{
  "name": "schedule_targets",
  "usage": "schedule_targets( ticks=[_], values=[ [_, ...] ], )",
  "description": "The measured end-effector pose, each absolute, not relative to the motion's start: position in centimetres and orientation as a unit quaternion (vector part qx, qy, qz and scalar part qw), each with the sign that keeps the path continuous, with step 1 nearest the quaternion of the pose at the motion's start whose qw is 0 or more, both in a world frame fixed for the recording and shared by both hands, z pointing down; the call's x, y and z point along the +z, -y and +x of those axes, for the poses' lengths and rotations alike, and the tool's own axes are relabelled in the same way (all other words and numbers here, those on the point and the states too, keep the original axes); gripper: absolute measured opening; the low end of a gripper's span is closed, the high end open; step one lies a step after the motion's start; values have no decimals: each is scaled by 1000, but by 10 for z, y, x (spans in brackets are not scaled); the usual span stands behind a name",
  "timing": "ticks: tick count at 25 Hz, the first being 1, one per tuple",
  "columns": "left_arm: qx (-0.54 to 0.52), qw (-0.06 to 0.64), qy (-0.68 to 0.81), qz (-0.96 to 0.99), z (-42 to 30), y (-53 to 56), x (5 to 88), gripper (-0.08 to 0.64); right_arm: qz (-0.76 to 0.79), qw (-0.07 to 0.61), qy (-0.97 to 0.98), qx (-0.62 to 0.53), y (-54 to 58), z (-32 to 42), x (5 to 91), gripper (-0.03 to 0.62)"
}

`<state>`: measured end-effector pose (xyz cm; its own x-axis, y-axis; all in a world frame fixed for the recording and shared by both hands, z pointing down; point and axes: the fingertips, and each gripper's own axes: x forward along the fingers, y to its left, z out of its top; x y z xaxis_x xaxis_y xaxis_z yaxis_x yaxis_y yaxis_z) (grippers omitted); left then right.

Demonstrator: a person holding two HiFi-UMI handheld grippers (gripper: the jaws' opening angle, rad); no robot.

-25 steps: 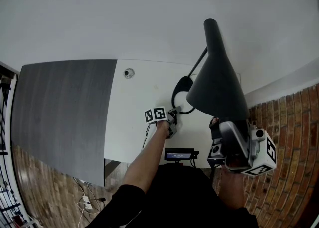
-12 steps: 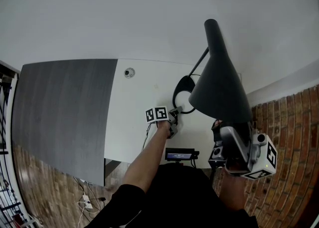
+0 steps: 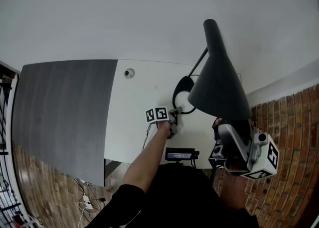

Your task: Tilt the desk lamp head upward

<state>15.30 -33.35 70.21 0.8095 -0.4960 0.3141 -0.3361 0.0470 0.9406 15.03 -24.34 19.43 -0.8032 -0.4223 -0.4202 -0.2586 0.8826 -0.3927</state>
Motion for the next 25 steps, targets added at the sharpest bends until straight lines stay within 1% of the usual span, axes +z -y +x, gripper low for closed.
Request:
schedule_targets(
  ticks=[9, 14, 25],
  values=[
    [-17, 644, 300, 703, 158, 328, 703, 9, -182, 256, -936, -159, 242, 151, 197, 107],
    [-15, 644, 298, 705, 160, 328, 703, 9, -186, 252, -937, -156, 243, 151, 196, 107],
    [5, 635, 304, 710, 161, 328, 705, 9, -175, 268, -933, -166, 253, 150, 180, 107]
  ],
)
